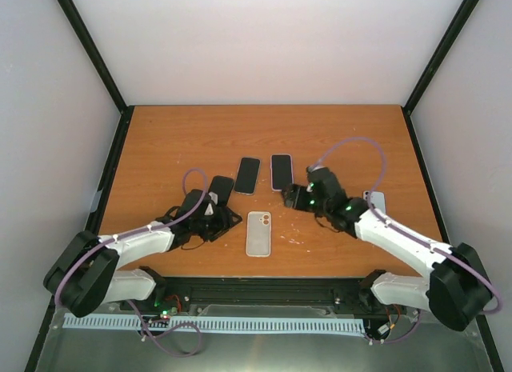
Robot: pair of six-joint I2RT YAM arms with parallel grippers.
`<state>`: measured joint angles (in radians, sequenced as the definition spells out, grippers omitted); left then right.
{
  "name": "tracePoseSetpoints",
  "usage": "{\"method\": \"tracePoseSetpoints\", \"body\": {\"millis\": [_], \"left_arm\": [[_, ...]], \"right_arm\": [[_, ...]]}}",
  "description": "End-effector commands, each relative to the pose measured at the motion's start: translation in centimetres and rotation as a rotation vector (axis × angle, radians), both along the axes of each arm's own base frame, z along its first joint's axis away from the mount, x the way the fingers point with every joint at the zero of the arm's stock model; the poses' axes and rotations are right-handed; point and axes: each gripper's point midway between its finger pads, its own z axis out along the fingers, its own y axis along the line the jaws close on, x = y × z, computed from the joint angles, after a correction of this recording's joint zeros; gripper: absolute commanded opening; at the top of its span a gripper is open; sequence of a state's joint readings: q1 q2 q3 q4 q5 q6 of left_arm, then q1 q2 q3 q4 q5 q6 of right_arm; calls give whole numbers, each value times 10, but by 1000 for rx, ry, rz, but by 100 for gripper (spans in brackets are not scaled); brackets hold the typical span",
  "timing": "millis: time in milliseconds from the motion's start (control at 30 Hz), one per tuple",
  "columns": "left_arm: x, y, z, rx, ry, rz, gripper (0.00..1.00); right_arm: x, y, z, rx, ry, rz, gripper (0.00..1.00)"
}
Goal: Put the phone into the phone case
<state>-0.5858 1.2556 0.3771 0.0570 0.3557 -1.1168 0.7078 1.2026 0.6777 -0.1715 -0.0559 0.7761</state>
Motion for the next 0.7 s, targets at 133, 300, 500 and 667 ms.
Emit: {"method": "tracePoseSetpoints", "body": {"millis": [133, 300, 500, 667], "left_arm": [[20, -3, 34, 74, -117, -64, 82], [24, -6, 48, 88, -163, -101, 96], [18, -1, 54, 103, -178, -120, 98], [16, -2, 65, 75, -212, -120, 98]], "right_arm": [[38, -162, -17, -532, 74, -233, 100], [54, -239, -42, -585, 213, -413, 100], [56, -288, -83, -444, 364, -484, 100], [56, -296, -100, -386, 405, -486, 100]]}}
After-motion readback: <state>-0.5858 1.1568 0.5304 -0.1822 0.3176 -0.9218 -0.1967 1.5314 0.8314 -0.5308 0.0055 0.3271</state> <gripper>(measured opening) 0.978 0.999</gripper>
